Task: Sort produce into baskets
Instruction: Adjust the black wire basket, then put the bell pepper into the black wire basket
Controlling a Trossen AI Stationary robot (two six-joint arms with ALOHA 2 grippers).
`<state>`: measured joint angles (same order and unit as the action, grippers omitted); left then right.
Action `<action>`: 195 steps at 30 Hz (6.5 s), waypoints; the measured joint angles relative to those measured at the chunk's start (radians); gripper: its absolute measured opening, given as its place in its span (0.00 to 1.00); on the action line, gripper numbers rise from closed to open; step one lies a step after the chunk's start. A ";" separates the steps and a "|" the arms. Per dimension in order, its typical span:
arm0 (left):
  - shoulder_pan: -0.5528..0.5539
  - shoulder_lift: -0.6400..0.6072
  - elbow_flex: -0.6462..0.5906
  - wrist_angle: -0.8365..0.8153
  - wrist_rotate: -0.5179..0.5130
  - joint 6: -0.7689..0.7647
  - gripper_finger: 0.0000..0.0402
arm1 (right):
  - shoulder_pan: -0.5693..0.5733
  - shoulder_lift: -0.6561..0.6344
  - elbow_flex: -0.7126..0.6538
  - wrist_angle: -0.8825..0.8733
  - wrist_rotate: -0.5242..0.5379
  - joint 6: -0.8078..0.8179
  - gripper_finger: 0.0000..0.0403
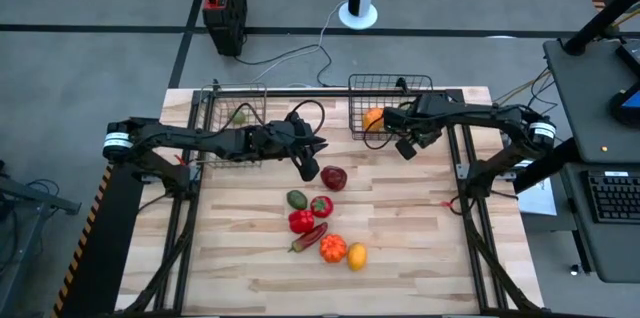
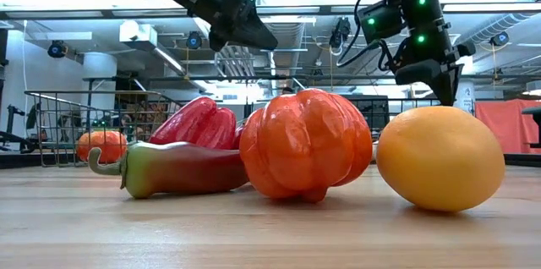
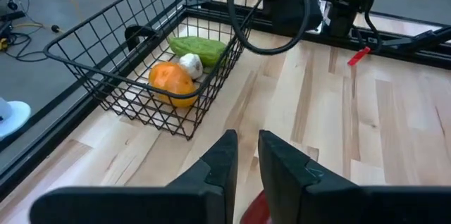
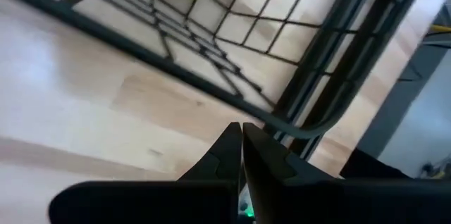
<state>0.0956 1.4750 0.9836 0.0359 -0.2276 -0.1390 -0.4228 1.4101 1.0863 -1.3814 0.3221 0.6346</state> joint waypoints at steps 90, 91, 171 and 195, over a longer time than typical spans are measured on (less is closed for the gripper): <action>-0.627 0.132 -0.241 0.025 -0.366 -0.377 0.67 | 0.697 -0.182 -0.145 0.850 0.179 -0.070 0.02; -0.627 0.142 -0.241 0.042 -0.366 -0.377 0.67 | 0.697 -0.182 -0.147 0.849 0.179 -0.070 0.02; -0.440 -0.058 -0.285 0.742 -0.329 0.266 0.50 | 0.717 -0.141 -0.354 1.836 0.080 -0.586 0.87; -0.423 0.006 -0.285 0.863 -0.257 0.277 0.50 | 0.679 -0.116 -0.316 1.832 0.063 -0.620 0.91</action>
<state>-0.3279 1.4807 0.6991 0.8986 -0.4848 0.1383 0.2562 1.2939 0.7704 0.4509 0.3855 0.0146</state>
